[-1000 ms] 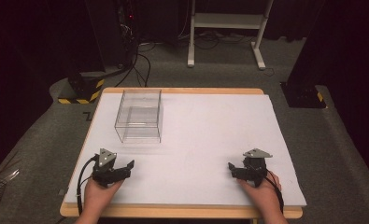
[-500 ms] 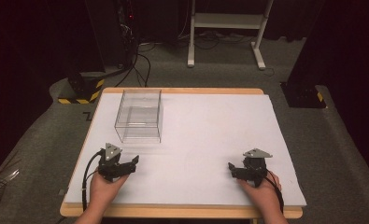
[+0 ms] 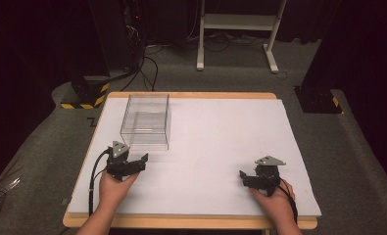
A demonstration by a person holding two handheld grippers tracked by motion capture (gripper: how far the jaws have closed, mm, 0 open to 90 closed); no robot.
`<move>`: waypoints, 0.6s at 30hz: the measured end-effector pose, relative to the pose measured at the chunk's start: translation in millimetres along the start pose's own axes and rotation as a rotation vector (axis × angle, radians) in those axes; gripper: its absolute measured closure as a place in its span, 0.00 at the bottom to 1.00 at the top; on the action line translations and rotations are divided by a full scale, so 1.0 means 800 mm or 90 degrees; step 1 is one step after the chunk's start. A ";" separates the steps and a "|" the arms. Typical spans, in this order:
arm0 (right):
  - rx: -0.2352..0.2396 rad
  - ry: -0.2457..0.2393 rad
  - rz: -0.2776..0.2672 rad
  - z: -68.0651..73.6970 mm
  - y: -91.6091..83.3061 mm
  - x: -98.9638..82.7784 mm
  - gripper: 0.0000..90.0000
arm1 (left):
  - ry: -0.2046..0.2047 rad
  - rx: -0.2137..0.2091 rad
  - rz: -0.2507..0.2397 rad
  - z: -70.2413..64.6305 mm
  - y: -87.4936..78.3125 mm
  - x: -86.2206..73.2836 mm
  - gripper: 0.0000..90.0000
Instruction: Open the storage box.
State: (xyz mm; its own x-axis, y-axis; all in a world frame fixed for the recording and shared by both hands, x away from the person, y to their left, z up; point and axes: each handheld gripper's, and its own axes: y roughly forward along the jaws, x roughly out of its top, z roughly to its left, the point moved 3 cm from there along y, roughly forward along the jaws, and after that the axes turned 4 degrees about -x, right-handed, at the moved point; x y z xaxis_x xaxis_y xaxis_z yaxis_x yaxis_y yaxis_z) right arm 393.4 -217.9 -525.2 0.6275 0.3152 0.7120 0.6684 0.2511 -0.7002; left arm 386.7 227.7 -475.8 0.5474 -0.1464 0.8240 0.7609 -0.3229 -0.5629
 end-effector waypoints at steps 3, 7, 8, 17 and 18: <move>0.001 -0.001 0.000 0.000 0.000 0.000 0.17 | 0.002 0.003 0.004 -0.002 0.003 0.004 0.22; 0.001 0.000 0.000 0.000 0.000 0.000 0.17 | 0.002 0.008 -0.003 -0.006 0.009 0.013 0.21; 0.001 0.000 0.000 0.000 0.000 0.000 0.17 | 0.002 0.008 -0.005 -0.006 0.010 0.014 0.21; 0.001 0.000 0.000 0.000 0.000 0.000 0.17 | 0.016 0.029 0.001 -0.006 0.021 0.026 0.19; 0.001 0.000 0.000 0.000 0.000 0.000 0.17 | 0.007 0.028 -0.007 -0.005 0.024 0.028 0.19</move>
State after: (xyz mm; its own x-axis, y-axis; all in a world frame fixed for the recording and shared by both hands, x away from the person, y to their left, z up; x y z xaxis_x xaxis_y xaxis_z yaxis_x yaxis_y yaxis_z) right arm 393.4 -218.3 -525.1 0.6277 0.3154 0.7117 0.6673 0.2527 -0.7006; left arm 412.0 214.6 -467.6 0.5360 -0.1531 0.8302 0.7809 -0.2837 -0.5565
